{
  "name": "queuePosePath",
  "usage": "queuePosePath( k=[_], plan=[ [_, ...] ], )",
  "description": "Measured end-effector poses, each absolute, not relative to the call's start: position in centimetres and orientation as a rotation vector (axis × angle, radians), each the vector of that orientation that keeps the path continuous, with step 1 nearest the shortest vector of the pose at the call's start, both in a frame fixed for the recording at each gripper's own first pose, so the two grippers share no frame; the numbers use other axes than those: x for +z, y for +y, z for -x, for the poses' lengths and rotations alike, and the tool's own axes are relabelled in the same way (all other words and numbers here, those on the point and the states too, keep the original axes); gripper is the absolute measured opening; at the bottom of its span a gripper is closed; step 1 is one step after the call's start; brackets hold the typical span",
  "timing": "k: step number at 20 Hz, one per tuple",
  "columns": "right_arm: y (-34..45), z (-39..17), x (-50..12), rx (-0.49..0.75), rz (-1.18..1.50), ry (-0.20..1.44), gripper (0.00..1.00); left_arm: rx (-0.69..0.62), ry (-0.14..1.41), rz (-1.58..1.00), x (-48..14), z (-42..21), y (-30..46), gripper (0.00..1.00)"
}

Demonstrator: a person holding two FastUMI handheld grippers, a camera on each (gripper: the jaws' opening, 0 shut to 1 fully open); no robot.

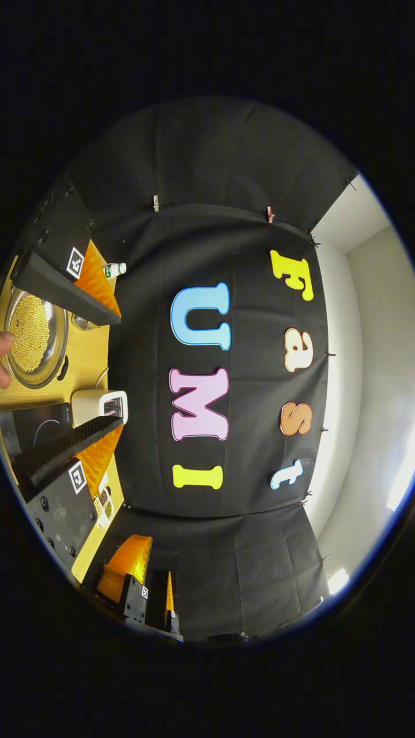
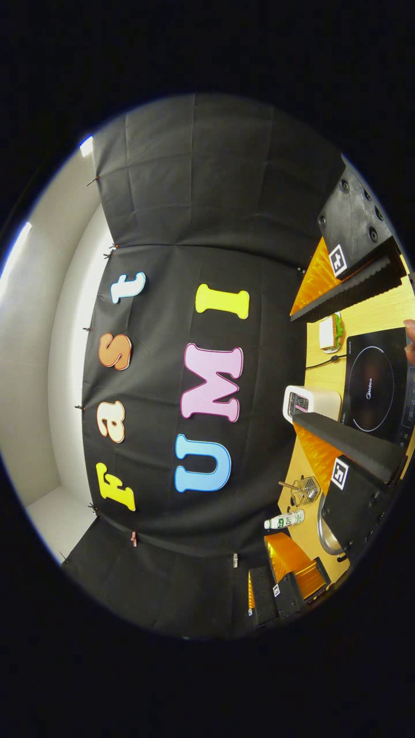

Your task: First push the handle of the pot to place it horizontally, then grasp the pot with both hands and set it on the induction cooktop.

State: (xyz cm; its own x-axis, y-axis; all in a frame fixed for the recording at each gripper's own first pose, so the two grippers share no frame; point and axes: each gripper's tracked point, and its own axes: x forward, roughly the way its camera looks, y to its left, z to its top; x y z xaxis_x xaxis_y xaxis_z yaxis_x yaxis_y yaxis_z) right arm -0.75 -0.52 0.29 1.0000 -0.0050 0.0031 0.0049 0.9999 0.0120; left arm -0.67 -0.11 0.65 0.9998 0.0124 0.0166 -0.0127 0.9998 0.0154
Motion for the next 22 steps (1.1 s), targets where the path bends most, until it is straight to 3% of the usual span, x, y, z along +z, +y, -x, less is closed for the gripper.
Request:
queuePosePath(
  k=[6, 8, 10, 17, 19, 22],
  plan=[
    [-0.6, 0.4, 0.1, -0.008, -0.008, -0.004, 0.96, -0.009, -0.02, -0.01, 0.8, 0.5, -0.7, 0.97],
    [-0.6, 0.4, 0.1, -0.009, -0.007, -0.003, 0.97, -0.026, -0.027, -0.008, 1.0, 0.5, -1.0, 0.91],
    [-0.5, 0.3, 0.1, -0.011, -0.003, -0.004, 0.97, -0.047, -0.032, -0.013, 1.2, 0.6, -1.3, 0.8],
    [0.2, 0.3, -0.2, -0.006, 0.007, -0.001, 0.98, -0.159, 0.083, -0.048, -1.6, 0.9, -2.8, 0.15],
    [0.5, 0.3, -0.2, -0.002, 0.011, 0.001, 0.98, -0.18, 0.145, -0.03, -3.3, 1.1, -2.9, 0.05],
    [0.9, 0.3, -0.5, 0.006, 0.01, 0.007, 0.98, -0.195, 0.272, 0.001, -6.6, 1.7, -2.6, 0.05]
  ],
)
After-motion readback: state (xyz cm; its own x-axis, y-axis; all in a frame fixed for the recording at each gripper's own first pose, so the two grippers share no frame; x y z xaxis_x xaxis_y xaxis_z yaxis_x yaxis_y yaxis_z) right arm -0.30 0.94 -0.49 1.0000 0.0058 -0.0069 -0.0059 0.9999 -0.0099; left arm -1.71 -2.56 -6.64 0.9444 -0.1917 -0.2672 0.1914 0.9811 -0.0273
